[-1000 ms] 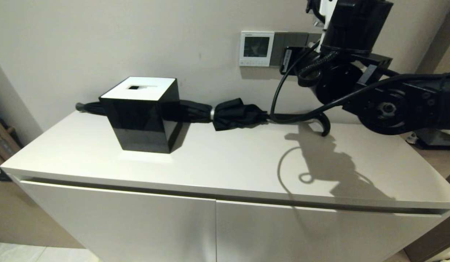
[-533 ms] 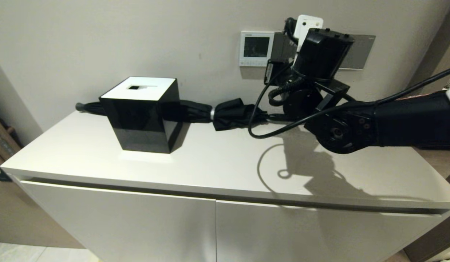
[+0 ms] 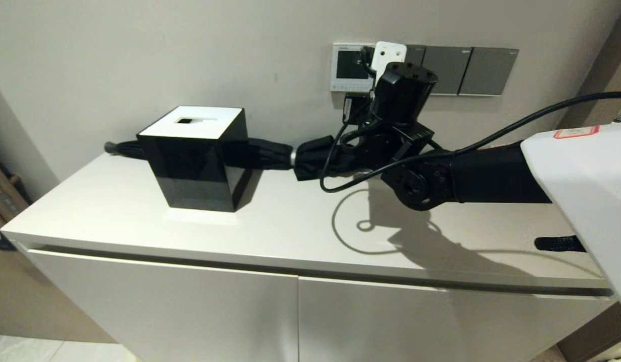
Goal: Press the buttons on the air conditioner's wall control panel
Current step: Turn on the central air conditioner
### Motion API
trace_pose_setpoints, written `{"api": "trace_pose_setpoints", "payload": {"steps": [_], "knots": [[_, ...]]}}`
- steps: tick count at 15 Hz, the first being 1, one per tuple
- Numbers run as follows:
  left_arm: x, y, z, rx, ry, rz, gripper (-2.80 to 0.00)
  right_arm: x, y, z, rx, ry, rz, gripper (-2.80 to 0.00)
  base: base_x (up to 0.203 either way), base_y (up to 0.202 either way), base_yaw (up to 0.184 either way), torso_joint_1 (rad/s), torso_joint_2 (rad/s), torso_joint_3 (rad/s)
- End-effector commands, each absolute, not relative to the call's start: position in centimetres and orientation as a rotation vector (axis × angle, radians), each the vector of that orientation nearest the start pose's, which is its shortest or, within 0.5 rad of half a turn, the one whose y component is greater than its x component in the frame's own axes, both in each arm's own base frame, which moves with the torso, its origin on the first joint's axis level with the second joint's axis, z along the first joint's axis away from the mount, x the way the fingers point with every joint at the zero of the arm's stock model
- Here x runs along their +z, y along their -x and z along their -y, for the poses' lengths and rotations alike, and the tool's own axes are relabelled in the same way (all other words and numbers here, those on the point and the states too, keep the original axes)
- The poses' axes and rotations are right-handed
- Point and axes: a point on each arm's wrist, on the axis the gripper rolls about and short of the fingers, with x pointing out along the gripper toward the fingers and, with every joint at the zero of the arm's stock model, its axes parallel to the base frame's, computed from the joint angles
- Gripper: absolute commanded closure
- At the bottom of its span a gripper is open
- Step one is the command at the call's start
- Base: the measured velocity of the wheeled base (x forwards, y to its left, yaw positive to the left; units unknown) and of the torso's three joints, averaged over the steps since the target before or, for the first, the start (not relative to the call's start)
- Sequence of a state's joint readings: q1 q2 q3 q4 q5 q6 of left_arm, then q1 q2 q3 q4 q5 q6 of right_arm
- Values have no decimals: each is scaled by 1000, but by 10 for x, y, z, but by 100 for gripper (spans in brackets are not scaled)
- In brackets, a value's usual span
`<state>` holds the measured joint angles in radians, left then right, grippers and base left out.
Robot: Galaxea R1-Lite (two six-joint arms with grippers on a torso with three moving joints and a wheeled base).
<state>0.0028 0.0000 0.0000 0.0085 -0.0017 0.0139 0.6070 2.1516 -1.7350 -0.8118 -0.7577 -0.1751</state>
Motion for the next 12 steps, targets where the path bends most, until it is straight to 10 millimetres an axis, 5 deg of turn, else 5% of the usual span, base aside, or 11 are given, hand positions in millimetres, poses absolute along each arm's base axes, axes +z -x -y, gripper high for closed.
{"api": "trace_pose_setpoints", "payload": {"steps": [1, 12], "knots": [[75, 23, 0, 1, -14, -9, 0, 282, -377, -243, -169, -68, 292, 0, 0, 0, 0, 0, 0, 0], [75, 23, 0, 1, -14, -9, 0, 283, -386, -242, -176, -80, 314, 0, 0, 0, 0, 0, 0, 0]]}}
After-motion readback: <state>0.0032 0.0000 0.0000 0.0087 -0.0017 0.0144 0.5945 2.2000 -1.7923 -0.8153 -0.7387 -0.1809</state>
